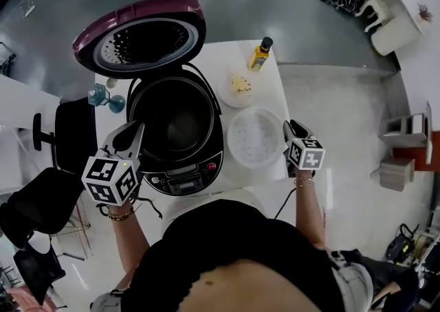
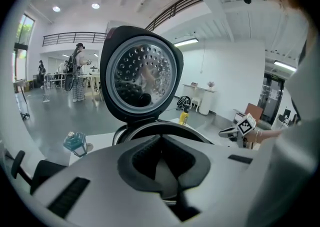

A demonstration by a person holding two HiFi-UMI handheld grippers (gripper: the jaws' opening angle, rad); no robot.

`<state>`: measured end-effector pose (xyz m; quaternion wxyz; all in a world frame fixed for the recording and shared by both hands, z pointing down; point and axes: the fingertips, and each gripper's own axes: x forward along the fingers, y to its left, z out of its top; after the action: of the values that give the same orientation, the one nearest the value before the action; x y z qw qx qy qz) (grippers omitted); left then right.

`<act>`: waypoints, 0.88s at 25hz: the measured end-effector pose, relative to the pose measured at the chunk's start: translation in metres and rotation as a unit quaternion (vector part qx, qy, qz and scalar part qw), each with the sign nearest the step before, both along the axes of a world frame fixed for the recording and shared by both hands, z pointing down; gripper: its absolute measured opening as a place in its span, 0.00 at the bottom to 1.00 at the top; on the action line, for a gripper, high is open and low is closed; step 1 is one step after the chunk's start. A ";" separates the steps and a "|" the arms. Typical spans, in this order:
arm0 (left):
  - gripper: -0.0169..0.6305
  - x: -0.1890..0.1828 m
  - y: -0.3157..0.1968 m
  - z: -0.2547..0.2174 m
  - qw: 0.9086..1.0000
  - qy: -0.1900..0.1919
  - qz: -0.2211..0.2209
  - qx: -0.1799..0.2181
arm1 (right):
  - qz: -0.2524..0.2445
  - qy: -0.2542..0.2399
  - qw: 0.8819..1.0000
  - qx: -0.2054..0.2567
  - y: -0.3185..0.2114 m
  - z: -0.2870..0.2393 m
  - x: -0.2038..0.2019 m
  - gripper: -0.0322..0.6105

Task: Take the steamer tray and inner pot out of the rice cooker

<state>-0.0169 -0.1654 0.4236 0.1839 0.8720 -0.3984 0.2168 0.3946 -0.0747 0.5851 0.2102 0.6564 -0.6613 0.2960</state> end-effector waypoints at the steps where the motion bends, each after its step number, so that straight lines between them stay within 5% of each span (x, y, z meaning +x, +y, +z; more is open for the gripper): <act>1: 0.04 -0.002 0.000 0.001 1.000 -0.003 -0.003 0.001 | -0.018 0.004 1.000 0.015 -0.008 -0.015 -0.009 0.15; 6: 0.04 -0.010 -0.001 -0.004 1.000 -0.009 -0.015 0.011 | -0.124 0.019 0.988 0.089 -0.048 -0.089 -0.079 0.15; 11: 0.04 -0.031 -0.003 0.007 0.996 -0.081 -0.033 0.027 | -0.228 0.032 0.963 0.138 -0.079 -0.142 -0.164 0.15; 15: 0.04 -0.040 -0.006 0.010 0.991 -0.120 -0.045 0.049 | -0.293 0.059 0.943 0.145 -0.093 -0.157 -0.222 0.15; 19: 0.05 -0.038 -0.005 0.021 0.983 -0.173 -0.031 0.047 | -0.317 0.090 0.935 0.129 -0.099 -0.154 -0.253 0.15; 22: 0.25 -0.039 -0.007 0.033 0.976 -0.213 -0.019 0.034 | -0.343 0.140 0.924 0.098 -0.102 -0.144 -0.265 0.19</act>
<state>-0.0557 -0.1721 0.4568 0.0695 0.8041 -0.4518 0.3801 0.1297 -0.1769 0.4415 0.3243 0.4415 -0.8355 0.0445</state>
